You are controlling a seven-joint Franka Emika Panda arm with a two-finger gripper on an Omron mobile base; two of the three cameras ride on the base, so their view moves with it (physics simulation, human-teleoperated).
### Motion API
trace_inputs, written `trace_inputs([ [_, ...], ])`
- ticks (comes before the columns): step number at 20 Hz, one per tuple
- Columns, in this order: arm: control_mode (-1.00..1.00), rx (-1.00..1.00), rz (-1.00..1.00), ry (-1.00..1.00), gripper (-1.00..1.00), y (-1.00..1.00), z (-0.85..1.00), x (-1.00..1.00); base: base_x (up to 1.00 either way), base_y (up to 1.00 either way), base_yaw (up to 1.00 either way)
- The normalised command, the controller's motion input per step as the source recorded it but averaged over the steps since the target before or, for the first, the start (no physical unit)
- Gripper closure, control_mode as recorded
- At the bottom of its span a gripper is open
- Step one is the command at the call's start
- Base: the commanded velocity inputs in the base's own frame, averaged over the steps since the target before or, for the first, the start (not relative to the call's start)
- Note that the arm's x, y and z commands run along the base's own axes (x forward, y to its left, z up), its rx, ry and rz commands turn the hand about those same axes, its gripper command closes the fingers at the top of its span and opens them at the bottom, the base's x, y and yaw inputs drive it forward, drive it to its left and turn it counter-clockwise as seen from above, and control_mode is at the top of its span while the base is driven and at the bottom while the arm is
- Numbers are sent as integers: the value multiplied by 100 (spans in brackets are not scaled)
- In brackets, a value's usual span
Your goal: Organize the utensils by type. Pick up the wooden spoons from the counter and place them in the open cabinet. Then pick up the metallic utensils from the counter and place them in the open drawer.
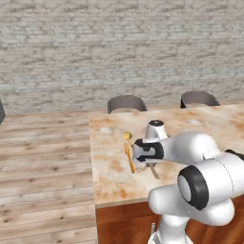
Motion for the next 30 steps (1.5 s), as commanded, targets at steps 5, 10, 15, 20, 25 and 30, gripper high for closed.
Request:
trace_inputs([
  [5, -100, 0, 21, -4, 100, 0, 100, -11, 0, 0, 0],
  [10, -100, 0, 33, 0, 100, -1, 100, -17, 0, 0, 0],
  [15, -100, 0, 43, 0, 100, -6, 93, -36, 0, 0, 0],
  [20, -100, -1, 38, -7, 100, -6, 82, -38, 0, 0, 0],
  [25, -100, -12, 36, -13, 100, -2, 58, -41, 0, 0, 0],
  [30, -100, -15, 40, -12, 100, 0, 30, -37, 0, 0, 0],
])
